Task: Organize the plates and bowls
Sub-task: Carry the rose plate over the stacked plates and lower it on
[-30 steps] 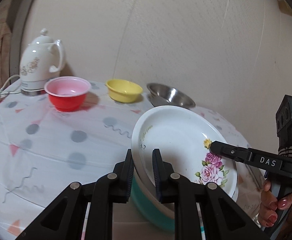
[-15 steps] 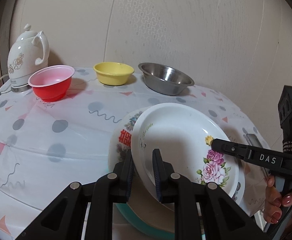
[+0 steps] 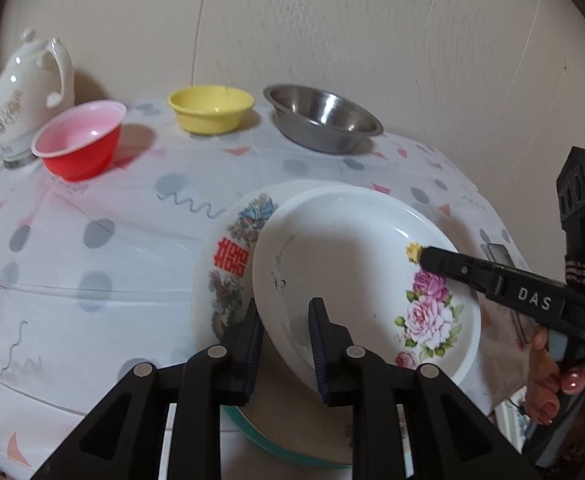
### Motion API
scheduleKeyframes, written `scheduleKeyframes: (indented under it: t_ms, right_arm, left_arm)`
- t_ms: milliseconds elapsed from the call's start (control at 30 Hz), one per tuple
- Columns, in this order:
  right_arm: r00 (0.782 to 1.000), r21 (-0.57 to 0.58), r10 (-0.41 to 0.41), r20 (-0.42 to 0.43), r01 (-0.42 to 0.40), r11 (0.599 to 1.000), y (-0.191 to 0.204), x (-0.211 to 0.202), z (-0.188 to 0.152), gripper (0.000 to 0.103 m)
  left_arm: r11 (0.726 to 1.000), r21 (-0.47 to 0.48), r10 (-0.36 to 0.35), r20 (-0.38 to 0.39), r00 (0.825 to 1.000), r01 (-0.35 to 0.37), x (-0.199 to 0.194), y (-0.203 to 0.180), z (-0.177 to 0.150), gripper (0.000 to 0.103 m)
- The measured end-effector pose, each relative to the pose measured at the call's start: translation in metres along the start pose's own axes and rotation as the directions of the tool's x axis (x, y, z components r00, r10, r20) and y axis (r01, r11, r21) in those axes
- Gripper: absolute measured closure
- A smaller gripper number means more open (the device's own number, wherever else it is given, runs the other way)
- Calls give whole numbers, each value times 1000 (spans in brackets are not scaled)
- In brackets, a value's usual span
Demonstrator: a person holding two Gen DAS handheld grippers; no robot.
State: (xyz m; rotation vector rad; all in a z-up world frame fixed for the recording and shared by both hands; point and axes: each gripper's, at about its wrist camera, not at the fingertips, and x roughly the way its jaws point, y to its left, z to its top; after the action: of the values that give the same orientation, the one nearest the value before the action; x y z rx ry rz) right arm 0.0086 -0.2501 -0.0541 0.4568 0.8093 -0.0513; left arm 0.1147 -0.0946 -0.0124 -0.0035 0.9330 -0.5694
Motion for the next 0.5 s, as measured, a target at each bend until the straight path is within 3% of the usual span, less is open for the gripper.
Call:
scheduleKeyframes:
  t_ms: [167,300,500]
  right_arm:
    - [1000,3,-6,-17,6,1000,0,2,6,89]
    - [999,1,-13,-29,13,1000,1,4,12,89]
    - [999,-2,-25,-23,25,1000,3,7,15,88]
  left_arm:
    - [999,-32,-41,-59,997,39,2,4,4,79]
    - [992,-83,-108,-127,986,98,5,11,9,79]
    - [985,-114,-148,-176,973,129,5,14,12,76]
